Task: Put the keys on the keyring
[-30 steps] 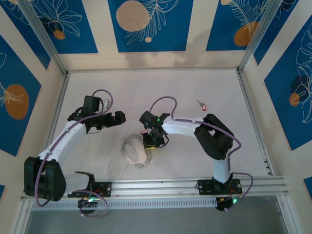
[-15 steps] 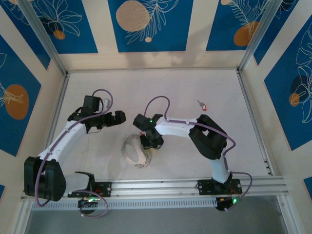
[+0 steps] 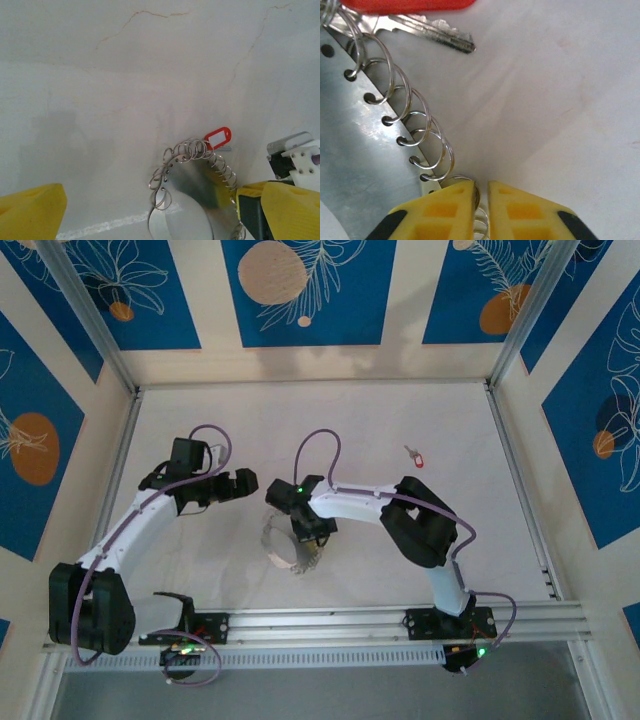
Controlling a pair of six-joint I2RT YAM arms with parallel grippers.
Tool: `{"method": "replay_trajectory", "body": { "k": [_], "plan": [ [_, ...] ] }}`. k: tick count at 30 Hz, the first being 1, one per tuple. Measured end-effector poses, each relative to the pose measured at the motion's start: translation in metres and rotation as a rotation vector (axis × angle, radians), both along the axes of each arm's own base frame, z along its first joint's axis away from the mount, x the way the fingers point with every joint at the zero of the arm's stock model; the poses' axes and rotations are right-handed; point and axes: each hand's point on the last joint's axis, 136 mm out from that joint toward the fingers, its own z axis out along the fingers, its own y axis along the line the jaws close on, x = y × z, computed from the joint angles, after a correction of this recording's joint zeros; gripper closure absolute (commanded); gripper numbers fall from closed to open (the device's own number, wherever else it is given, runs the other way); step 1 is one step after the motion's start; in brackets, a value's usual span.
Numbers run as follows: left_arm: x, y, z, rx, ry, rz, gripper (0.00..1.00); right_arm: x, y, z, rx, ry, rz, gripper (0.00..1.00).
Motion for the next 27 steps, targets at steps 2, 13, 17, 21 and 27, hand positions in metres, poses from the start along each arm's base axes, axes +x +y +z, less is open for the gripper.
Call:
{"method": "replay_trajectory", "body": {
  "k": [2, 13, 17, 21, 27],
  "plan": [
    [0.000, 0.000, 0.000, -0.002, 0.001, 0.003, 0.00, 0.003, -0.002, 0.000, -0.008, -0.011, -0.003, 0.89],
    [-0.001, 0.002, 0.000, 0.005, -0.005, 0.008, 0.00, 0.012, -0.010, -0.003, 0.178, 0.050, -0.099, 0.85],
    [-0.001, 0.002, 0.000, 0.007, -0.005, 0.010, 0.00, 0.014, -0.014, -0.002, 0.237, 0.093, -0.138, 0.87],
    [-0.001, 0.002, 0.000, 0.007, -0.006, 0.010, 0.00, 0.012, -0.007, 0.000, 0.276, 0.110, -0.128, 0.88],
    [0.000, 0.004, -0.001, 0.019, -0.008, 0.017, 0.00, 0.010, -0.011, 0.017, 0.350, 0.107, -0.093, 0.83]
  ]
}}
